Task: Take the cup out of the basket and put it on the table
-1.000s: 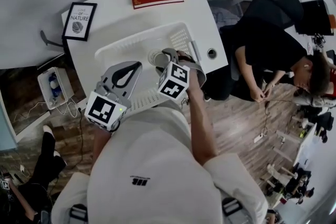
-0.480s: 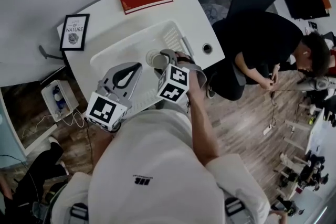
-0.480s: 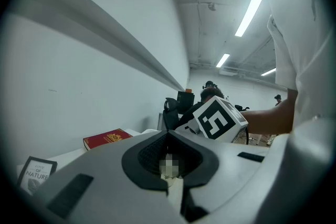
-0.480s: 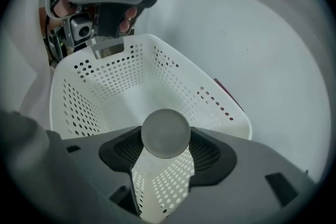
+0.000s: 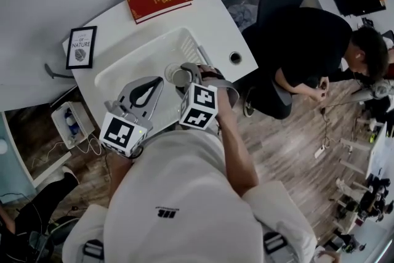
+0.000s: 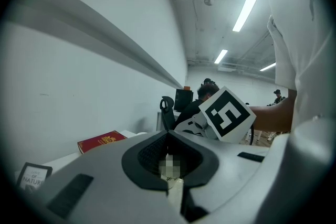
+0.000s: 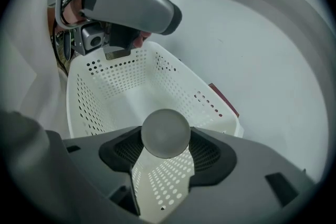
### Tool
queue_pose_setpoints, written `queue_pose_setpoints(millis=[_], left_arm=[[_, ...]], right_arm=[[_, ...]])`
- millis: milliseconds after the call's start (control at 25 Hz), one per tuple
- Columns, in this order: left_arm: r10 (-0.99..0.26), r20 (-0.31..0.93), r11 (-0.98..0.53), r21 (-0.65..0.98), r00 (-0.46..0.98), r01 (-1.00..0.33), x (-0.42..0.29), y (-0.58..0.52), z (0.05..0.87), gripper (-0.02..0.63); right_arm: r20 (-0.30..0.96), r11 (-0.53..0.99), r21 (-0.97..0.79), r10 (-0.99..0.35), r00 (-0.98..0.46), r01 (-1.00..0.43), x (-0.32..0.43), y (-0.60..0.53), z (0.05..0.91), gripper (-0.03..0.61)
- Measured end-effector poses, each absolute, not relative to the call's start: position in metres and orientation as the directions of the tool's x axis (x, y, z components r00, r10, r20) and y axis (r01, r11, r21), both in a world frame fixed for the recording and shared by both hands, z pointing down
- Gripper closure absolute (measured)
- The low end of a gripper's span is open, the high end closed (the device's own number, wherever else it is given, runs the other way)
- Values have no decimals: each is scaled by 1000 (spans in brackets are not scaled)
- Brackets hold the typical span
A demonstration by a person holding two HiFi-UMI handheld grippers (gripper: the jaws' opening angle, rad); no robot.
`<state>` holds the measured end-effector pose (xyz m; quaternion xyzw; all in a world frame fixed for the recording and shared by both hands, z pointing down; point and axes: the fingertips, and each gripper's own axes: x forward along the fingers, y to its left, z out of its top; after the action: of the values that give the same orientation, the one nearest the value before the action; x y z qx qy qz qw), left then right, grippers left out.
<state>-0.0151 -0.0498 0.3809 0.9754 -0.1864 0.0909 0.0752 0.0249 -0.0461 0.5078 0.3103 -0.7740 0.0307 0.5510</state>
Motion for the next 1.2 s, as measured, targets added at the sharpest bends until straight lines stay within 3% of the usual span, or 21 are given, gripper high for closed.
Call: queue_pose_setpoints(millis=[600,1200], left_arm=[[-370,227,-915,82,901,-396,6,-57,374,604],[-315,224,-942,47,922,-333,34,-55,368,604]], right_arm=[[796,763,372,-555,-242,-529,46,-51,454,301],[737,688,432,-642,-211,-583,75,-43,416,301]])
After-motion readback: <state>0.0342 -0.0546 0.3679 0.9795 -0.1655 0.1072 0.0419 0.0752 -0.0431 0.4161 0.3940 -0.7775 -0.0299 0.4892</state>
